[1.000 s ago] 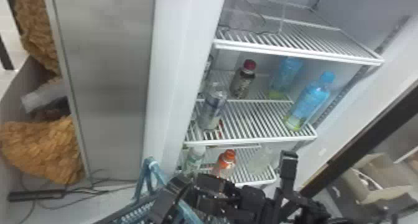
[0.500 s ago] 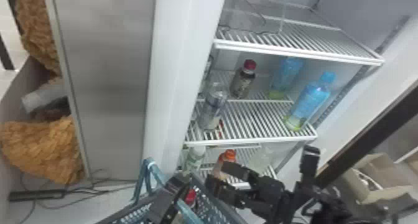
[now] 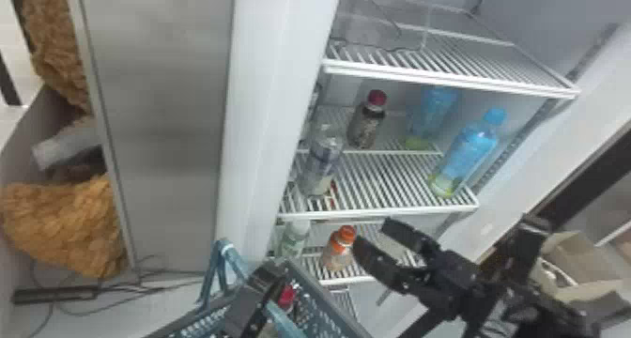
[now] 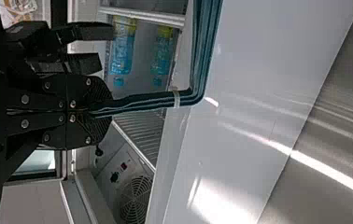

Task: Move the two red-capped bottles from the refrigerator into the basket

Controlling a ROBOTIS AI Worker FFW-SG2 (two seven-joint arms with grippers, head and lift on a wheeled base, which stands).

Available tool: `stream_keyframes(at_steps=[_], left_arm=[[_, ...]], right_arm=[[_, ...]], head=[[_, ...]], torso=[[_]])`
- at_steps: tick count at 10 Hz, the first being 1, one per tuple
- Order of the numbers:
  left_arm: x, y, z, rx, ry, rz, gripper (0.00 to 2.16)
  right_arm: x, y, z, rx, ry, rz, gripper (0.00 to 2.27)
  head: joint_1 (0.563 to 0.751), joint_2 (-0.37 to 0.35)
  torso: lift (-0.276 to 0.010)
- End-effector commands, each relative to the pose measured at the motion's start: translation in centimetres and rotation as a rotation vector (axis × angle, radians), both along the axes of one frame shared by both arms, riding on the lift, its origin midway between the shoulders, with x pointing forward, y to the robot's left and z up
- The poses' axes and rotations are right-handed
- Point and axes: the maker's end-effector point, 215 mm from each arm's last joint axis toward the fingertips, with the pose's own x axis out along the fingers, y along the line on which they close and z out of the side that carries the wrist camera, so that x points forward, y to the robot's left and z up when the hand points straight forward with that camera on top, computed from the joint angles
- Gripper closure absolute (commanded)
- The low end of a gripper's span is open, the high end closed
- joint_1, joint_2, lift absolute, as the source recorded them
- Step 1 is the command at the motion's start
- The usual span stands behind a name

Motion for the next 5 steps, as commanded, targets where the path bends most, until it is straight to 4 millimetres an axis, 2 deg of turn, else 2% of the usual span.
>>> stream_keyframes(at_steps=[1,5], left_arm=[[0.0,0.0,0.0,0.001,0.0,0.0,1.2],[0.2,0.1,0.0,0.001,-0.002,0.004,1.2]], right_arm=[[0.4,-1.6,1.6,-0.021,-0.053,-0.045,0.12],[2.0,-5.0,3.6,-0.064,-0.154,-0.188,0.12]], head=[[0.695,-0.35],[0.695,-0.35]], torso=[[0.0],[0.0]])
